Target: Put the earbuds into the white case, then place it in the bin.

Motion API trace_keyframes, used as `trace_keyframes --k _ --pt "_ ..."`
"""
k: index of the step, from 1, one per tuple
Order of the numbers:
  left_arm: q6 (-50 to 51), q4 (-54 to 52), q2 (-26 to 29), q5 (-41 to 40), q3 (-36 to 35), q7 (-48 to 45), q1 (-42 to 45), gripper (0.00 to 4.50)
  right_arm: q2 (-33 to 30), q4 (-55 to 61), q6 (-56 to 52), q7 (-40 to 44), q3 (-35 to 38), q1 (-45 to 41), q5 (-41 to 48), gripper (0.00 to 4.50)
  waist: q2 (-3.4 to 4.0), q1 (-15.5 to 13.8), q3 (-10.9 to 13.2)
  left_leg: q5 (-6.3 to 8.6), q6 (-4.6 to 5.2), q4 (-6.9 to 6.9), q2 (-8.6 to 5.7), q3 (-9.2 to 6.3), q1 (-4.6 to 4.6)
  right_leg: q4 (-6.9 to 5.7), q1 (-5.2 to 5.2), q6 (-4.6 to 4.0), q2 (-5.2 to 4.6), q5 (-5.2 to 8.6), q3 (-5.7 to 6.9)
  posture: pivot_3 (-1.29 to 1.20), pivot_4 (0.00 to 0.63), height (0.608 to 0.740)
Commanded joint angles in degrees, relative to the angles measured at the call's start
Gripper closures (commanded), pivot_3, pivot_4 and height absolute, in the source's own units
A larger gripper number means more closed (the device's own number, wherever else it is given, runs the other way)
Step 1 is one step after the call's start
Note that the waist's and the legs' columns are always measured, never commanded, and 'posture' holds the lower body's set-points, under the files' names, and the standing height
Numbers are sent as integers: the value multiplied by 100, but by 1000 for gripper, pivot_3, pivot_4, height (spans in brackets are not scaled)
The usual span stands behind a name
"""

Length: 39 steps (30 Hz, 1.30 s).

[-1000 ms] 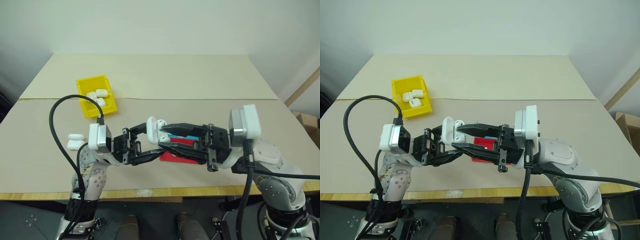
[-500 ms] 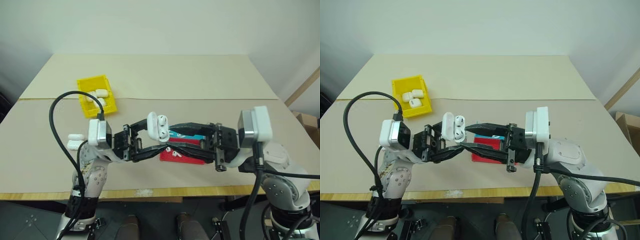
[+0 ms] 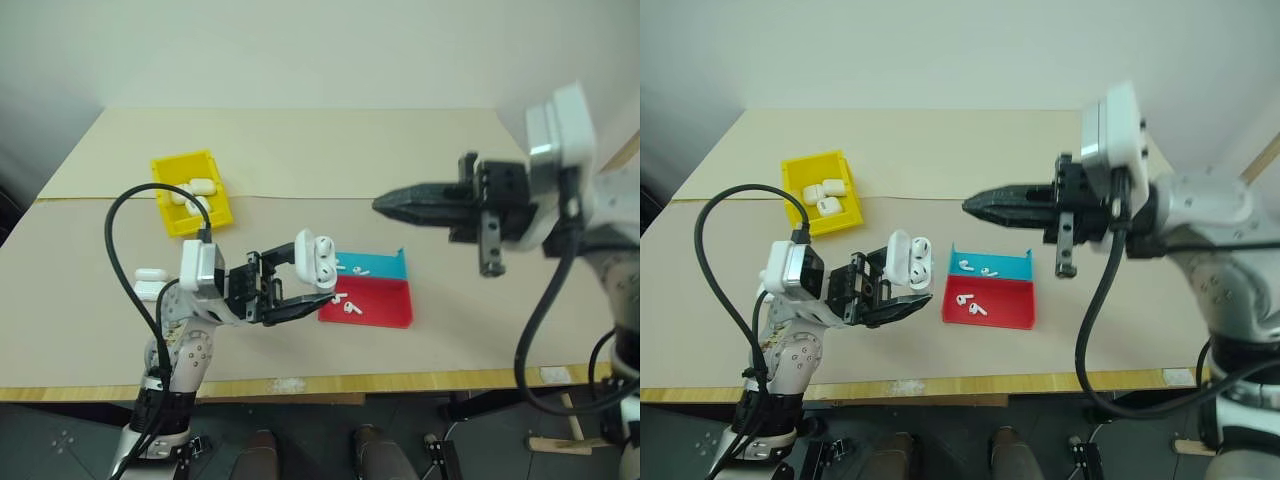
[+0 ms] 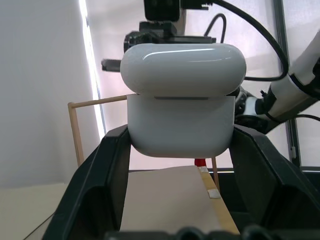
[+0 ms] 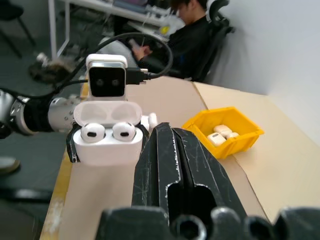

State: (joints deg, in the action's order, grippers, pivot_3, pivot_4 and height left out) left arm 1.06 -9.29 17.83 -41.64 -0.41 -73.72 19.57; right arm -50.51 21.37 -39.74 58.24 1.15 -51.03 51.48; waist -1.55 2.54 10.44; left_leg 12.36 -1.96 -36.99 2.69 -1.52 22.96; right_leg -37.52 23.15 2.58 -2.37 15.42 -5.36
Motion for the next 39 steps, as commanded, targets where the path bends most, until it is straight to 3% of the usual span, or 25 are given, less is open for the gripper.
trace_keyframes --k 1,7,16,28,39 --pt "-221 118 -1 201 36 -60 156 1786 -10 -401 -242 677 -506 -663 -268 4479 0 -4 0 0 0 -1 -1 1 3 0 1 0 0 0 0 0 150 740" --pt "-426 543 55 526 120 -252 265 1786 426 -1178 -453 1318 -1298 -1811 -850 4479 1 -3 0 0 0 -4 -2 0 18 -2 16 -1 -2 -1 1 0 150 740" --pt "-336 531 99 558 100 -145 336 1786 1094 -1467 -850 1547 -1780 -2507 -1320 4479 1 -7 1 0 0 -4 -1 -3 23 -7 21 -2 -3 -3 3 0 150 740" --pt "-423 482 79 574 114 -112 317 1786 1344 -1228 -1127 1601 -2073 -2513 -1714 4479 2 -9 0 0 0 -6 -1 -4 23 -10 22 -3 -3 -3 5 0 150 740" --pt "-387 356 65 461 97 -95 264 1786 1118 -902 -928 1836 -2164 -2225 -2020 4479 2 -9 1 0 0 -7 -1 -4 24 -10 22 -3 -3 -3 5 0 150 740"
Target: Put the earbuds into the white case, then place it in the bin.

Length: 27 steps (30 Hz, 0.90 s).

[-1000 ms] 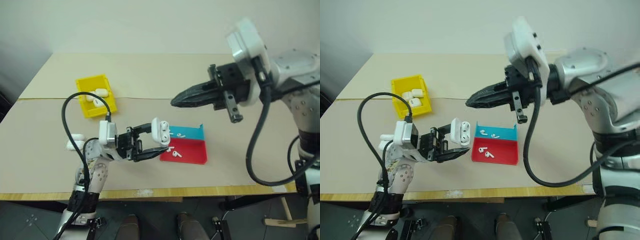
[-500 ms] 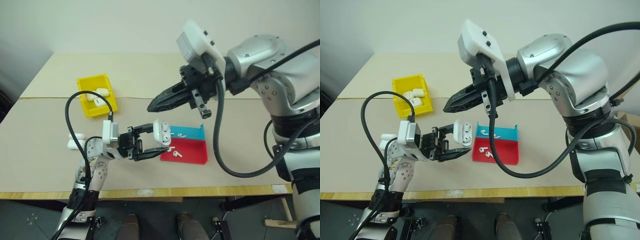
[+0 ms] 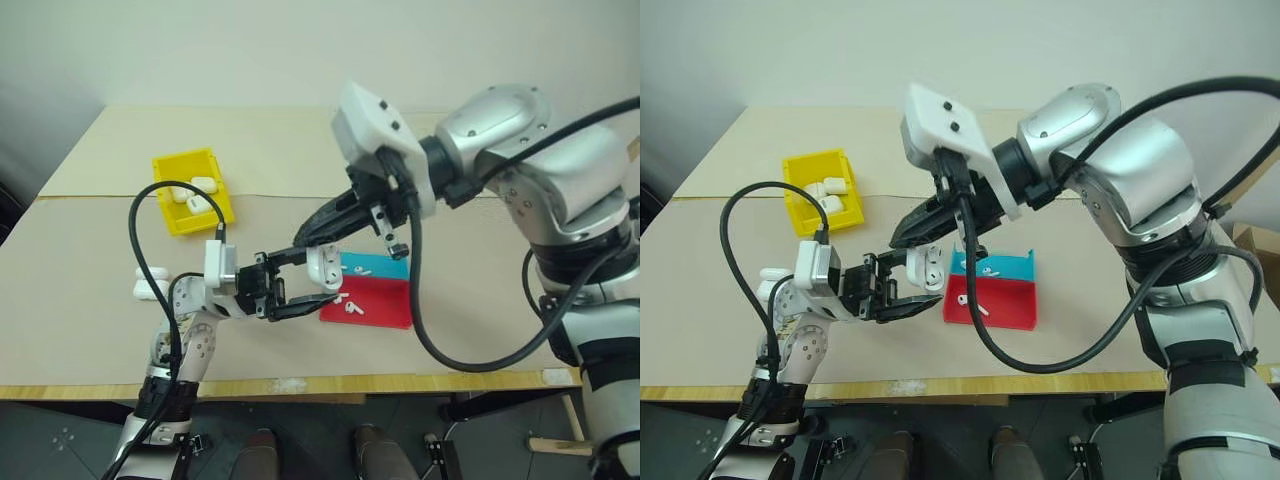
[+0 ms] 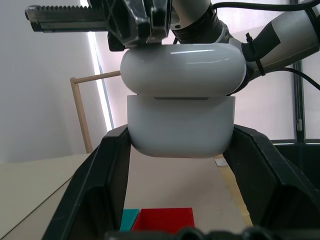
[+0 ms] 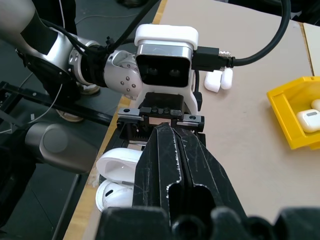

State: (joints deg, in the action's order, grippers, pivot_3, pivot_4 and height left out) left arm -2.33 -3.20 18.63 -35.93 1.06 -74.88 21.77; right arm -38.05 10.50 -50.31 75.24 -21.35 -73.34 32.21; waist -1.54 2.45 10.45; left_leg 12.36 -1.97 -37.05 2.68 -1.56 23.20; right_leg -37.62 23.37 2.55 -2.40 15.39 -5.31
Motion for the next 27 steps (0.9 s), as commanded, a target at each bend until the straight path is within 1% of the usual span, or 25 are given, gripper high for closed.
trace_keyframes --k 1,10,17,23,25,27 --pt "-45 -260 -11 -118 -49 18 38 1786 -160 197 154 164 96 34 -107 4479 0 0 0 0 0 0 0 0 0 0 0 0 0 0 1 0 150 740" --pt "-41 -282 -19 -156 -62 27 14 1786 -477 286 370 331 275 242 -137 4479 0 0 0 0 0 0 0 0 0 0 0 0 0 0 1 0 150 740" --pt "-32 -289 -13 -197 -84 11 -11 1786 -751 364 333 420 441 408 -92 4479 0 3 0 0 0 -1 0 0 -1 1 -1 0 0 0 1 0 150 740" --pt "-16 -307 19 -215 -108 6 -57 1786 -688 135 233 289 937 318 181 4479 0 0 0 0 0 -1 0 0 -2 0 -2 0 0 0 0 0 150 740" --pt "133 -365 176 -400 -247 -69 -172 1786 -666 -21 179 196 1249 285 314 4479 0 3 0 0 0 -2 -1 1 -1 1 -2 0 -1 0 0 0 150 740" --pt "426 -474 466 -747 -472 -226 -345 1786 -677 -111 140 121 1507 297 438 4479 0 24 0 0 0 -1 0 1 -1 0 0 0 -1 0 -1 0 150 740"
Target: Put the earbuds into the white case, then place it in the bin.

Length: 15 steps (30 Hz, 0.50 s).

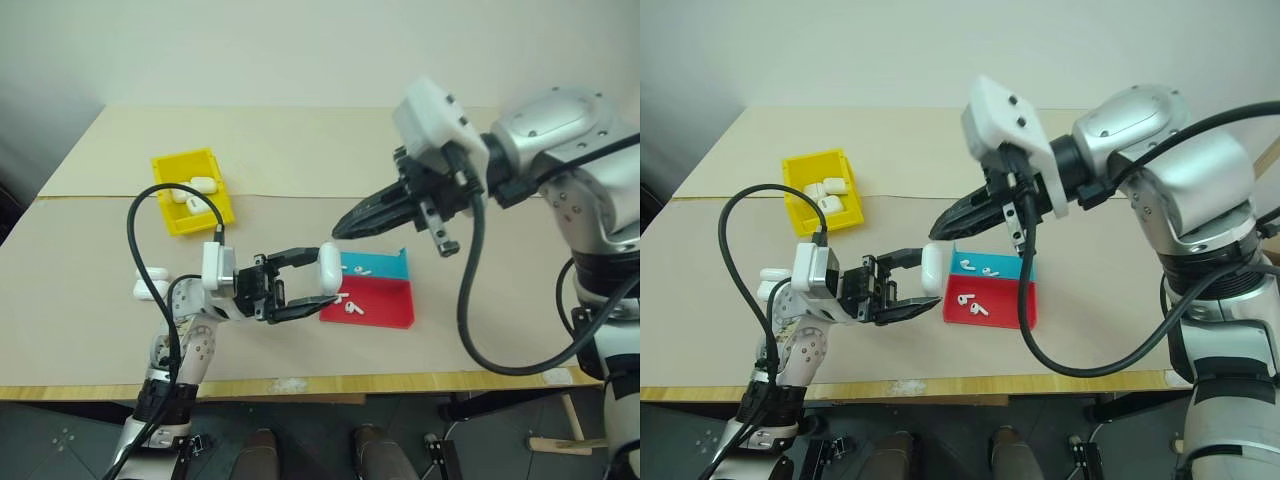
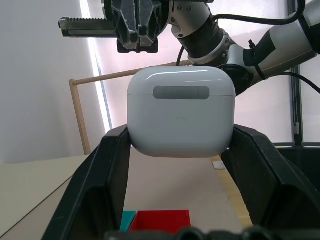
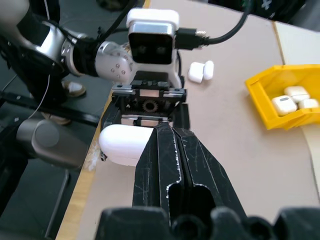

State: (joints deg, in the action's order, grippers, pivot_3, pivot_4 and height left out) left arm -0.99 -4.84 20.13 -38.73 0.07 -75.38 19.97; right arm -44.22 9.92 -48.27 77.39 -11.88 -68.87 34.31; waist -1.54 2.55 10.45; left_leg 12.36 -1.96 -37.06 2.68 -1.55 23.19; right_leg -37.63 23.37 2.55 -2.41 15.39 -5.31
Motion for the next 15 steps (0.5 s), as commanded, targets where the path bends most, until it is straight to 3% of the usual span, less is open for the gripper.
trace_keyframes --k 1,6,10,12,15 --pt "485 -371 518 -658 -516 -258 -276 1786 -79 -86 -89 -124 665 -129 293 4479 1 20 0 0 0 2 2 -1 -1 -2 1 0 1 0 0 0 150 740" --pt "975 -181 1693 -998 -1392 -774 -866 1786 -219 -131 -150 -302 1024 118 401 4479 4 33 3 0 0 5 5 2 -1 -6 10 -1 2 1 0 0 150 740" --pt "898 44 2021 -627 -1830 -314 -992 1786 -325 -73 -171 -510 1203 436 404 4479 4 -22 3 0 0 3 3 3 -2 0 4 -1 -1 1 2 0 150 740" --pt "826 26 2013 -235 -1887 282 -903 1786 -353 -18 -147 -642 1304 627 410 4479 3 -36 3 0 0 3 3 3 1 0 4 -1 -3 1 4 0 150 740" --pt "1774 -83 1927 621 -1674 2428 -287 1786 -267 91 -204 -936 1591 950 560 4479 0 -74 5 0 0 3 3 -1 6 1 7 0 -3 1 6 0 150 740"
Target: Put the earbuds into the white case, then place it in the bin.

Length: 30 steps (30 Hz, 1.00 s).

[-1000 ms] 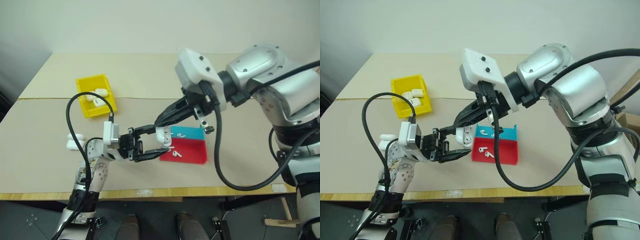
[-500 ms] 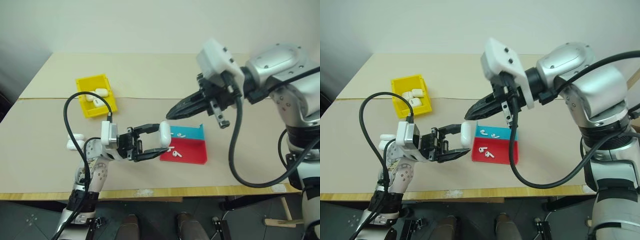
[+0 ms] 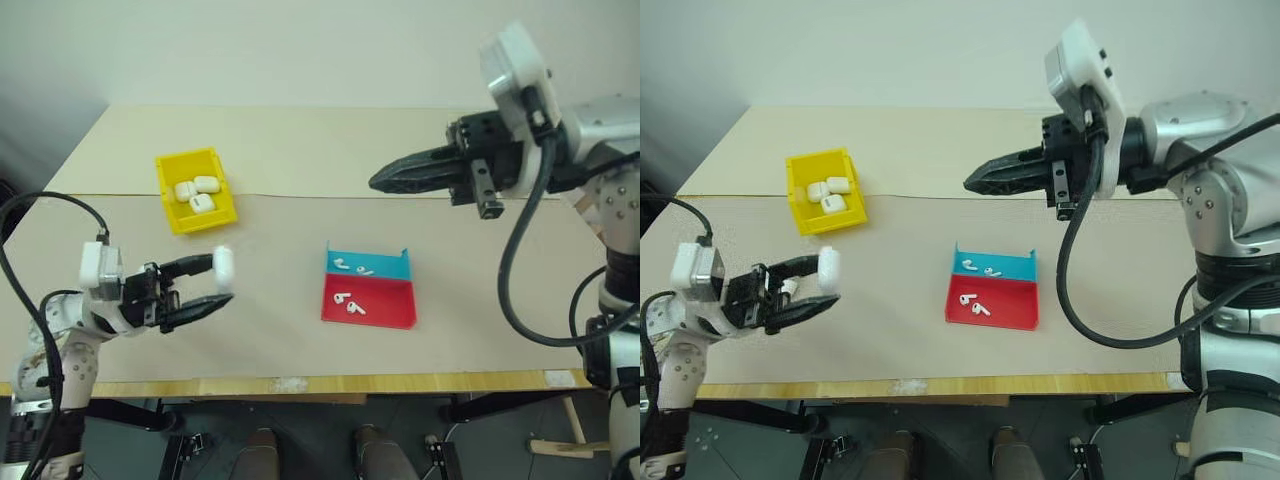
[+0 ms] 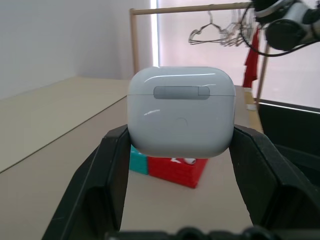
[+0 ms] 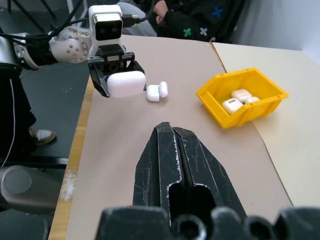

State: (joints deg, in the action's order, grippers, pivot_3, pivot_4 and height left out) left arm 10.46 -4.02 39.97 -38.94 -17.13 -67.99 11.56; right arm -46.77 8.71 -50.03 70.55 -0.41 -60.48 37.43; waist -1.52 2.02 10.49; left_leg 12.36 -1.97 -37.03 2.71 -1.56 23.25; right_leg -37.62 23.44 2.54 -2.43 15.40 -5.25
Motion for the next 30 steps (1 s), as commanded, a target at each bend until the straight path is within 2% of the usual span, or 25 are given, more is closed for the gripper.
trace_keyframes --k 1,5,7,11,14,18,22,25,30 --pt "940 -97 -171 851 106 2353 853 1786 36 255 -54 -350 517 194 296 4479 -3 -42 1 0 0 -1 0 -4 1 -1 -1 0 0 0 3 0 150 740" --pt "650 681 -677 1850 417 3635 1854 1786 125 463 -17 -632 624 501 385 4479 -4 -56 1 0 0 -7 -5 -6 2 -2 -5 2 0 -3 3 0 150 740" --pt "715 1133 -1057 2201 402 4587 2383 1786 152 503 -43 -776 626 568 385 4479 -4 -69 1 0 0 -4 -7 -3 2 -2 -3 1 -3 -4 -1 0 150 740" --pt "-77 2294 -1243 2906 479 5362 3050 1786 133 584 -72 -974 628 673 379 4479 -6 -54 2 0 0 -5 -8 -5 7 -4 4 -1 -2 -5 0 0 150 740" --pt "-252 3084 -1378 2976 272 5957 3570 1786 117 664 -153 -1095 686 780 463 4479 -7 -73 2 0 0 -4 -9 -4 10 -5 7 -1 -3 -5 -1 0 150 740" --pt "-443 4235 -1469 3038 250 6170 4118 1786 72 825 -170 -1230 757 994 595 4479 -7 -114 2 0 0 -5 -12 -7 13 -2 5 0 -6 -6 3 0 150 740" --pt "-414 4999 -1519 2981 322 5781 4379 1786 64 954 -209 -1318 831 1124 767 4479 -7 -117 2 -1 0 -5 -15 -7 15 -2 5 0 -7 -5 4 0 150 740" --pt "-381 5565 -1574 3008 251 6079 4626 1786 51 971 -245 -1472 829 1160 799 4479 -9 -116 3 -1 -1 -5 -15 -7 15 -3 6 0 -6 -5 4 0 150 740" --pt "-794 6129 -1574 3105 243 6376 4919 158 22 1065 -227 -1556 832 1267 827 4500 -10 -97 3 -2 -2 -7 -17 -9 13 -7 4 1 -7 -5 4 0 150 740"
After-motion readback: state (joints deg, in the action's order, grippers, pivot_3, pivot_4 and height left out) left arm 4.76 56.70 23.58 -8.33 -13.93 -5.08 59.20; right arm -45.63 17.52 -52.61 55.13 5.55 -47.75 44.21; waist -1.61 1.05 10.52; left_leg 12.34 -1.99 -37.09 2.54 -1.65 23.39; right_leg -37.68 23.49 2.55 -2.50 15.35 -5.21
